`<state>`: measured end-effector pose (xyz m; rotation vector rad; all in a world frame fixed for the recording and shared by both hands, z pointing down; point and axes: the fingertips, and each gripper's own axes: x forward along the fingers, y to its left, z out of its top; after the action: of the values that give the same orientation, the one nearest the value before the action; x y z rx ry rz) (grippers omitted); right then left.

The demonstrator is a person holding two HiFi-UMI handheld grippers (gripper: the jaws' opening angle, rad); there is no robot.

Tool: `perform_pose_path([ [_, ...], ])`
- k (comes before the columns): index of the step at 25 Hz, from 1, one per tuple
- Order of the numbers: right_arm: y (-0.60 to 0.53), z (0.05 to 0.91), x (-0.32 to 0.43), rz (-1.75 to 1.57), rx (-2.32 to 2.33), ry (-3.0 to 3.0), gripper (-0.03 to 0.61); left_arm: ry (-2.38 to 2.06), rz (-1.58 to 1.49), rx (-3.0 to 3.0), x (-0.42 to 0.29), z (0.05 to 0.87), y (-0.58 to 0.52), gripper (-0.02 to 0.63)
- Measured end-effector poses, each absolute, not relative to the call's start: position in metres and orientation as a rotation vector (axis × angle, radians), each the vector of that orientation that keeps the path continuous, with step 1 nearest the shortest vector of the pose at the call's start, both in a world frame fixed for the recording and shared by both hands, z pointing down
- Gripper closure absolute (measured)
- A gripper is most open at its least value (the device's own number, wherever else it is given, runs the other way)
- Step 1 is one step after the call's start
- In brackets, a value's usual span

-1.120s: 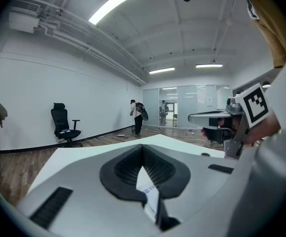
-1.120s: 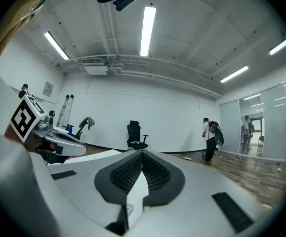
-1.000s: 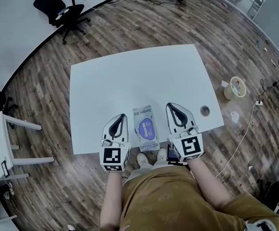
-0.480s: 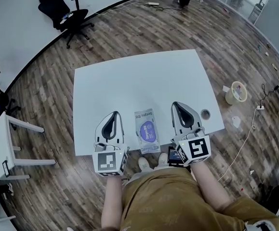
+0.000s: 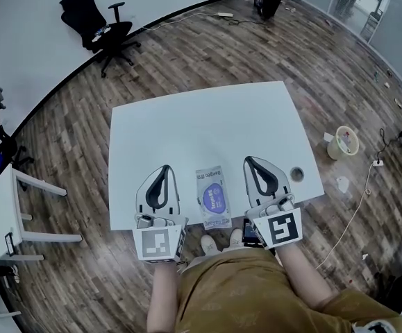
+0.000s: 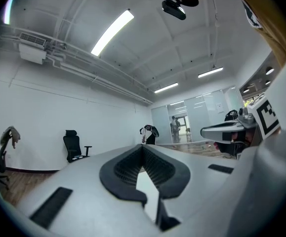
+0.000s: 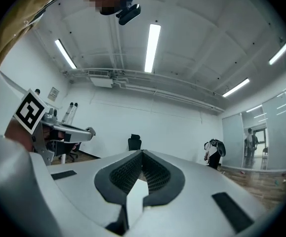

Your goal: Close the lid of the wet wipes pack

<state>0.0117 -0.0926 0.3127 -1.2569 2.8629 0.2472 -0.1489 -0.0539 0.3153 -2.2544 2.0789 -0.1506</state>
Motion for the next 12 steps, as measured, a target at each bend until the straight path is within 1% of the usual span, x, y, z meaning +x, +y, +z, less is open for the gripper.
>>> perform_pose_path([
  [12, -0.0908, 0.3125, 0.0145, 0.217, -1.265, 2.86, 0.572, 2.076, -0.124, -2.229, -0.1447, 0.3071, -0.0464, 0.618],
])
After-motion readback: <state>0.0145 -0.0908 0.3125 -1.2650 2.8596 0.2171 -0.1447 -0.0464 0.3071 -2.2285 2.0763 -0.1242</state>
